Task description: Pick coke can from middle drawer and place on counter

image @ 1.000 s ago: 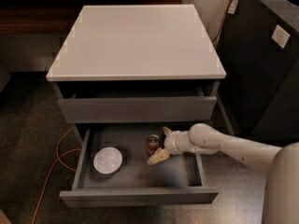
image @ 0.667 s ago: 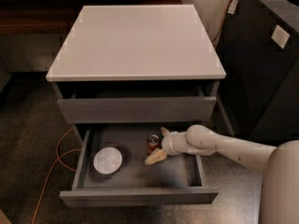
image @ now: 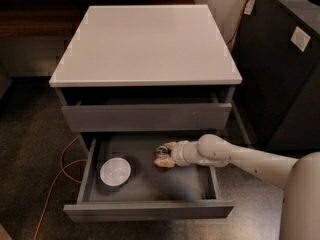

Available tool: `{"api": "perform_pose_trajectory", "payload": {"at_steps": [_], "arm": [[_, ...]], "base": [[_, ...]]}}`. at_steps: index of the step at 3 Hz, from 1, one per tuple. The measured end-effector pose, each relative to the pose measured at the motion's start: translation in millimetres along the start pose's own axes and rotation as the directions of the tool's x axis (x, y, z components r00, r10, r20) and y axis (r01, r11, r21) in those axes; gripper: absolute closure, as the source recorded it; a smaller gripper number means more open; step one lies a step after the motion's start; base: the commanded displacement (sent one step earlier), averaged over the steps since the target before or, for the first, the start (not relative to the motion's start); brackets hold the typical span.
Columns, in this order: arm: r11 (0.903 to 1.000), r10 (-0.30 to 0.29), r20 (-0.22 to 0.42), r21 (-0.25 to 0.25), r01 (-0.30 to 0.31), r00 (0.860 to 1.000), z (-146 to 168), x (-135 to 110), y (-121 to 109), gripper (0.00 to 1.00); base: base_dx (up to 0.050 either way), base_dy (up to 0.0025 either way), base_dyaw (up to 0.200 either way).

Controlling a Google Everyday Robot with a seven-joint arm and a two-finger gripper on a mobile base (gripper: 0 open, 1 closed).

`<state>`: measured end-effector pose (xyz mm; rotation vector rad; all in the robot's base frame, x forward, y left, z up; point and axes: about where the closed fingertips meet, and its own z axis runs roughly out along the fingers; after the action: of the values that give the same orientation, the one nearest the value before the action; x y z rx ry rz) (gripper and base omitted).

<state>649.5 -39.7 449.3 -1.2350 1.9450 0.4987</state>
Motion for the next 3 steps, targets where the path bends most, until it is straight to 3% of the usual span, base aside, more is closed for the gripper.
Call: {"api": "perform_pose_trajectory", "payload": {"at_steps": [1, 2, 3], "arm": [[0.999, -0.044, 0.028, 0.0, 0.044, 0.999, -21, -12, 1, 0.78], [0.9889, -0.145, 0.086, -0.02, 0.147, 0.986, -59, -43, 6, 0.99], [0.9602, -0.251, 0.155, -0.085, 0.266, 0.955, -97, -73, 28, 1.0]], "base": [[0.0, 0.0, 0.0], [0.0, 0.0, 0.0], [0.0, 0.0, 0.0]]}}
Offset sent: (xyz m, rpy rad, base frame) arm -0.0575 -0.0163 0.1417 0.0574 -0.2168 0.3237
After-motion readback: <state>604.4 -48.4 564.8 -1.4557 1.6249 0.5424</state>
